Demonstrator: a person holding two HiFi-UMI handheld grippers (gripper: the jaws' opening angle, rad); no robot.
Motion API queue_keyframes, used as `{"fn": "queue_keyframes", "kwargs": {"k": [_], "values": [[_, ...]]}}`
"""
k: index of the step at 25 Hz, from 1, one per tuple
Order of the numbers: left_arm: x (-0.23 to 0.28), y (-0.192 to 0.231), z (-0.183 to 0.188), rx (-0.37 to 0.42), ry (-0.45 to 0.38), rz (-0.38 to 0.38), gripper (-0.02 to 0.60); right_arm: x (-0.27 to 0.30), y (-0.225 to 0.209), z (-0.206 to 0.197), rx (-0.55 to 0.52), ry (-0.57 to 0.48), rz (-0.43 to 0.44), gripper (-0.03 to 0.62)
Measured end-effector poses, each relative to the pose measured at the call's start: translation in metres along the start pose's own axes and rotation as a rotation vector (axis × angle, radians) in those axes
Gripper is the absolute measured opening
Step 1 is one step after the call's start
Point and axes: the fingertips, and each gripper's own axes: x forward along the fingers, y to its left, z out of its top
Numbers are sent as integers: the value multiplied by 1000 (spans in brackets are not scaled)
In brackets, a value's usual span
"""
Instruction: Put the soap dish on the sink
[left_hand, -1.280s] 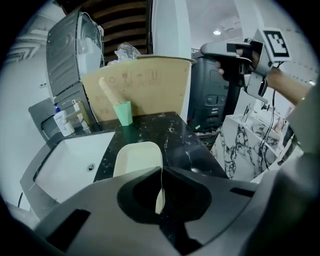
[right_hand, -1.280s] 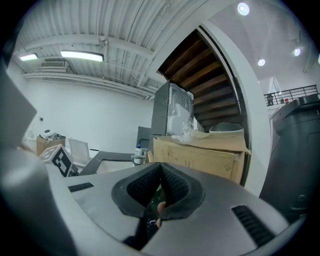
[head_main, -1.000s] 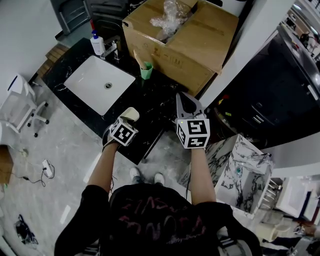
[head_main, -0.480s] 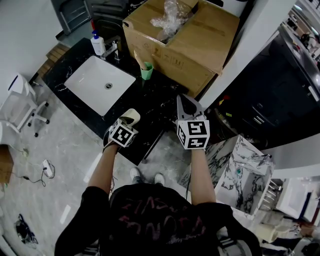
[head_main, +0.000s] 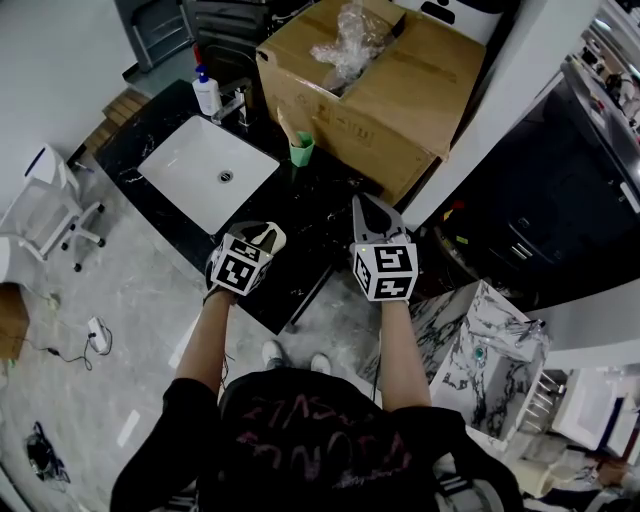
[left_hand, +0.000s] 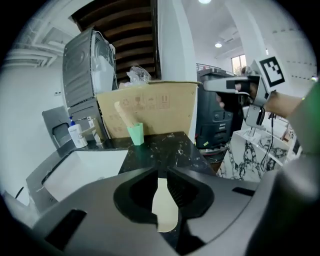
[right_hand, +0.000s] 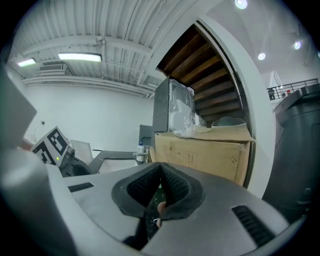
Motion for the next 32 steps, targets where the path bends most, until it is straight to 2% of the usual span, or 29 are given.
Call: {"fn": "queue_keyframes", "kwargs": {"k": [4, 18, 32], "values": [[-23, 15, 27, -62, -105, 50, 46, 0, 2, 2, 15, -8, 11, 14], [-108, 45, 105, -90, -399, 215, 16, -1, 17, 8, -2, -10, 44, 12], [-135, 50, 107, -114, -474, 269, 15, -4, 18, 14, -7, -26, 48, 12]]}}
